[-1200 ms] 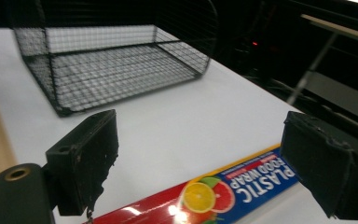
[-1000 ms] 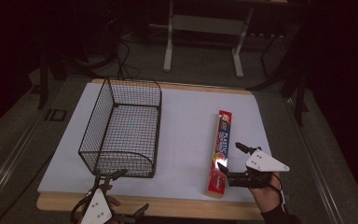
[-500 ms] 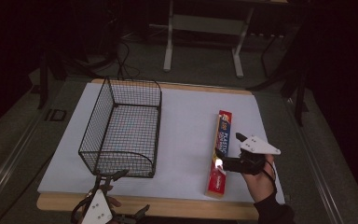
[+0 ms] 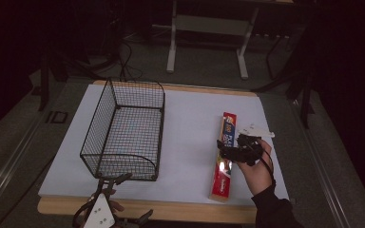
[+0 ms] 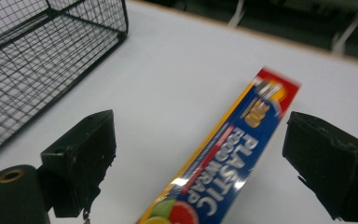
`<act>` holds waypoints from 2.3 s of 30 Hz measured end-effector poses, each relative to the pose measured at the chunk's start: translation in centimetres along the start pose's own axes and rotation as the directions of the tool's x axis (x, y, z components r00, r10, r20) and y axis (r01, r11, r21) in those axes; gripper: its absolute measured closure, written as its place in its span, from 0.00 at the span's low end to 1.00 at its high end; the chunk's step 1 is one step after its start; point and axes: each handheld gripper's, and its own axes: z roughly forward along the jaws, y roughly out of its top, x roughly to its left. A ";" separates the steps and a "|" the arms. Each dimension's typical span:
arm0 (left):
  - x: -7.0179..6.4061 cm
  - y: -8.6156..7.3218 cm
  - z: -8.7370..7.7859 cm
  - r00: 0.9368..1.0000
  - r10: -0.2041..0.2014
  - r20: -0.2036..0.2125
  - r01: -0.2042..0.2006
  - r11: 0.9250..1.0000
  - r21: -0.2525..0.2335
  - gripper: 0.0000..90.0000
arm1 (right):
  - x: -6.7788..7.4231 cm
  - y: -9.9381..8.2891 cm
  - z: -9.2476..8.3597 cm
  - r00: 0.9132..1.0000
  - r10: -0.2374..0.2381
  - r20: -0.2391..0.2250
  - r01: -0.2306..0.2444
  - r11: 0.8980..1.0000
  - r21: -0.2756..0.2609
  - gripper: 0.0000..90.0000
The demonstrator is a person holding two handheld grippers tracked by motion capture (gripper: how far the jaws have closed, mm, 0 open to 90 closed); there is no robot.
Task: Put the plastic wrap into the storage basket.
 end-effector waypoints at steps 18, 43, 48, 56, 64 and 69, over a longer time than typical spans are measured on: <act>-0.2 0.1 0.1 1.000 0.005 0.002 -0.005 1.000 0.003 0.00 | -1.1 1.8 3.7 0.987 0.144 0.076 -0.157 0.964 0.214 0.16; -0.5 0.1 0.3 1.000 0.016 0.007 -0.016 1.000 0.010 0.00 | -2.5 -0.9 9.7 0.916 0.348 0.200 -0.401 0.795 0.455 0.23; -0.4 0.0 0.3 1.000 0.014 0.007 -0.014 1.000 0.011 0.00 | -2.1 -1.7 10.9 0.913 0.336 0.230 -0.407 0.765 0.498 0.24; -0.4 0.0 0.4 1.000 0.019 0.003 -0.019 1.000 0.017 0.00 | -1.8 -2.0 11.0 0.900 0.338 0.275 -0.434 0.754 0.494 0.35; -0.4 0.0 0.4 1.000 0.022 0.001 -0.022 1.000 0.019 0.00 | -2.5 -1.6 10.2 0.882 0.373 0.288 -0.469 0.744 0.475 0.42; -0.3 0.0 0.5 1.000 0.017 0.000 -0.017 1.000 0.022 0.00 | -2.4 -0.5 9.4 0.903 0.323 0.282 -0.424 0.774 0.471 0.43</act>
